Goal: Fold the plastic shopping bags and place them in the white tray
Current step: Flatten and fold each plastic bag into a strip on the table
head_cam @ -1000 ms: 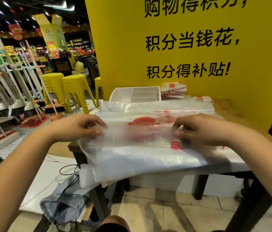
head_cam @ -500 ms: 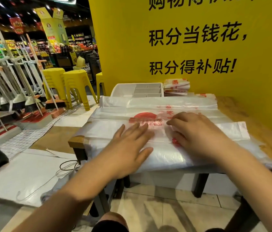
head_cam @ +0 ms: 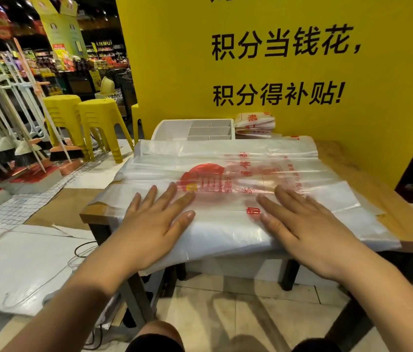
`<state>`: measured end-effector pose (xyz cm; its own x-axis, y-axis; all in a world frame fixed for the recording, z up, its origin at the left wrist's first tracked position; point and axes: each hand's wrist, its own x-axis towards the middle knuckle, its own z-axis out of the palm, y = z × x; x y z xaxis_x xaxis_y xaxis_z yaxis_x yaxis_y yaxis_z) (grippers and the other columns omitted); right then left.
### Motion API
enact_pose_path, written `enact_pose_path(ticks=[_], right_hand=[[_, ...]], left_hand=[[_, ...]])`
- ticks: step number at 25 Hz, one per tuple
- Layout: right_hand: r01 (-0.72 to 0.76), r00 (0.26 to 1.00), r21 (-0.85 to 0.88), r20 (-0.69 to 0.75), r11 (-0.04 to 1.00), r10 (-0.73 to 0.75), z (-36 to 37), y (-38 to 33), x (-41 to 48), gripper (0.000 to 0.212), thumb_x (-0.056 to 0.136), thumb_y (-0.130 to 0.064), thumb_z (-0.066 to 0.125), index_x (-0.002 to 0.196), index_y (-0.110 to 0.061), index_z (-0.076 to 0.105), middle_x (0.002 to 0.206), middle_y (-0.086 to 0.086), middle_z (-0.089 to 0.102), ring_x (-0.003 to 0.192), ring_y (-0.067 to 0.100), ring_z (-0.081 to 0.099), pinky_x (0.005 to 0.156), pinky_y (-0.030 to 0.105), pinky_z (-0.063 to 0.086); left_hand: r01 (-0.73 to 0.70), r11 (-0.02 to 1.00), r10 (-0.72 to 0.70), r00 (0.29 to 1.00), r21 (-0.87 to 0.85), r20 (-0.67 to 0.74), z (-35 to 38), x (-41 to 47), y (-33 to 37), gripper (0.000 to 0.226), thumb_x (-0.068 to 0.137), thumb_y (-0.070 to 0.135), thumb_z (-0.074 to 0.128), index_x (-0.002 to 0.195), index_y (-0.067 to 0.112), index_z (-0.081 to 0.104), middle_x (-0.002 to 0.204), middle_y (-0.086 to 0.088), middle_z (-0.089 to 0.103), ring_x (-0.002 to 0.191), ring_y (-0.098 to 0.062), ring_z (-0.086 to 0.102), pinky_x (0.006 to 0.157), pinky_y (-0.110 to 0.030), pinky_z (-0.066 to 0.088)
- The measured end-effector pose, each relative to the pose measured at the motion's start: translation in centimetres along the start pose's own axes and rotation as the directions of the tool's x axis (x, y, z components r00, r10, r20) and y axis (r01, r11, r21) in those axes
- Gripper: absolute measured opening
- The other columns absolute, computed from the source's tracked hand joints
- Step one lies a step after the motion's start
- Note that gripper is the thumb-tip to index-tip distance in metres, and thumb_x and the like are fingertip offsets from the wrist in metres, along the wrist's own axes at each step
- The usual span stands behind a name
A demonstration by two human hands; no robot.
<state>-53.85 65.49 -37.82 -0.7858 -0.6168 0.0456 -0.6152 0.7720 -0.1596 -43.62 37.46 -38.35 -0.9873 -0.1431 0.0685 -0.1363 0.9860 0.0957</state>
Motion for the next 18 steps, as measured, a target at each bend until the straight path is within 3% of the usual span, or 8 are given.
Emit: enact_pose_path(ticks=[4, 10, 12, 15, 18], right_hand=[[-0.174, 0.985, -0.002, -0.003, 0.985, 0.174, -0.4, 3.0, -1.2, 0.069, 0.087, -0.073, -0.001, 0.153, -0.052, 0.003, 0.166, -0.004, -0.009, 0.152, 0.011, -0.009, 0.120, 0.029, -0.006], [-0.231, 0.973, -0.029, -0.017, 0.972, 0.231, -0.5, 1.9, -2.6, 0.072, 0.089, -0.072, -0.001, 0.156, -0.045, 0.000, 0.167, -0.001, -0.006, 0.153, 0.015, -0.005, 0.123, 0.034, -0.001], [-0.253, 0.967, -0.075, -0.042, 0.965, 0.250, -0.7, 1.5, -3.3, 0.072, 0.090, -0.072, 0.001, 0.156, -0.043, 0.004, 0.167, 0.000, 0.003, 0.153, 0.018, 0.002, 0.123, 0.036, 0.006], [-0.283, 0.956, -0.159, -0.125, 0.946, 0.264, -1.5, 0.9, -3.6, 0.073, 0.091, -0.075, 0.011, 0.152, -0.038, 0.027, 0.162, 0.000, 0.025, 0.148, 0.020, 0.021, 0.119, 0.037, 0.021], [-0.146, 0.981, -0.178, -0.151, 0.973, 0.119, -2.6, 0.0, -2.5, 0.074, 0.092, -0.074, 0.023, 0.152, -0.031, 0.030, 0.163, -0.005, 0.021, 0.148, 0.018, 0.022, 0.118, 0.036, 0.022]], left_hand=[[-0.011, 1.000, 0.011, 1.000, -0.003, 0.026, -0.2, 1.0, -0.7, 0.074, 0.079, 0.081, -0.013, 0.149, 0.061, -0.002, 0.164, 0.016, -0.011, 0.153, -0.015, -0.012, 0.123, -0.044, -0.006], [-0.099, 0.995, 0.099, 0.994, -0.019, 0.047, -0.5, 2.3, -1.8, 0.060, 0.094, 0.073, 0.003, 0.152, 0.056, 0.007, 0.165, 0.019, -0.002, 0.153, -0.009, -0.005, 0.123, -0.040, -0.002], [-0.118, 0.993, 0.118, 0.993, -0.010, -0.003, -0.5, 2.2, -1.7, 0.061, 0.095, 0.071, 0.010, 0.152, 0.052, 0.016, 0.165, 0.019, 0.010, 0.153, -0.009, 0.005, 0.123, -0.040, 0.000], [-0.194, 0.981, 0.192, 0.975, -0.005, -0.113, -1.1, 2.2, -1.1, 0.062, 0.093, 0.074, 0.023, 0.147, 0.045, 0.037, 0.152, 0.018, 0.039, 0.143, -0.007, 0.028, 0.122, -0.038, 0.011], [-0.254, 0.967, 0.253, 0.963, -0.003, -0.090, -2.1, 2.4, -0.8, 0.068, 0.085, 0.077, 0.022, 0.139, 0.044, 0.048, 0.136, 0.017, 0.054, 0.129, -0.011, 0.045, 0.110, -0.033, 0.032]])
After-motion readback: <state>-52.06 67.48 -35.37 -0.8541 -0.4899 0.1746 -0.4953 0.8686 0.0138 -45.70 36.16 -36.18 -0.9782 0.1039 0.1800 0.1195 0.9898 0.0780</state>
